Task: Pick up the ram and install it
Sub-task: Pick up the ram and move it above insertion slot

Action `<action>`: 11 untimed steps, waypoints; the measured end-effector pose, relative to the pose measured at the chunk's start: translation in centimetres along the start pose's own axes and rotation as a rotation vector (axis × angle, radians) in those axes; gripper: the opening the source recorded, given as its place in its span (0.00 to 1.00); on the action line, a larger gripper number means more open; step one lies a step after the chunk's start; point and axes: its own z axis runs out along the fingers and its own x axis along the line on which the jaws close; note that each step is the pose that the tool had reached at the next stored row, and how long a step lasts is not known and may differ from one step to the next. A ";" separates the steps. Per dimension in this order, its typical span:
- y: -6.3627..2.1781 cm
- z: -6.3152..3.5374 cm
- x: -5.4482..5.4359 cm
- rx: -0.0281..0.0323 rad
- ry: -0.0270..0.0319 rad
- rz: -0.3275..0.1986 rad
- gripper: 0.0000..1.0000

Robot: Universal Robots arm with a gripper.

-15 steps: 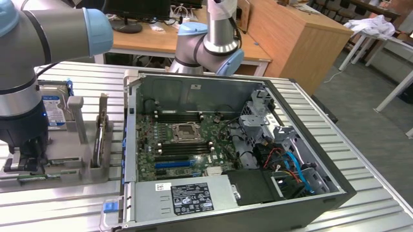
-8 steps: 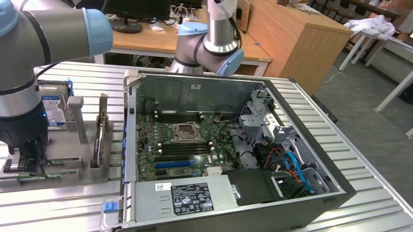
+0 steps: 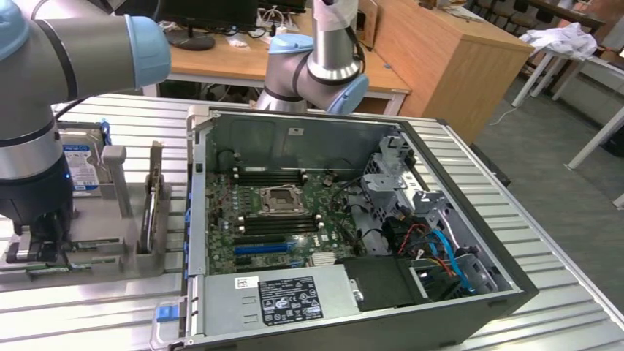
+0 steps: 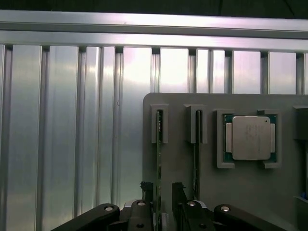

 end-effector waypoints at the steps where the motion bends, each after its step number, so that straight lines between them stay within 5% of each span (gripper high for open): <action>1: 0.00 0.06 0.0 0.0000 0.0000 0.000 0.29; 11: -0.02 0.63 0.0 0.0000 0.0000 0.000 0.29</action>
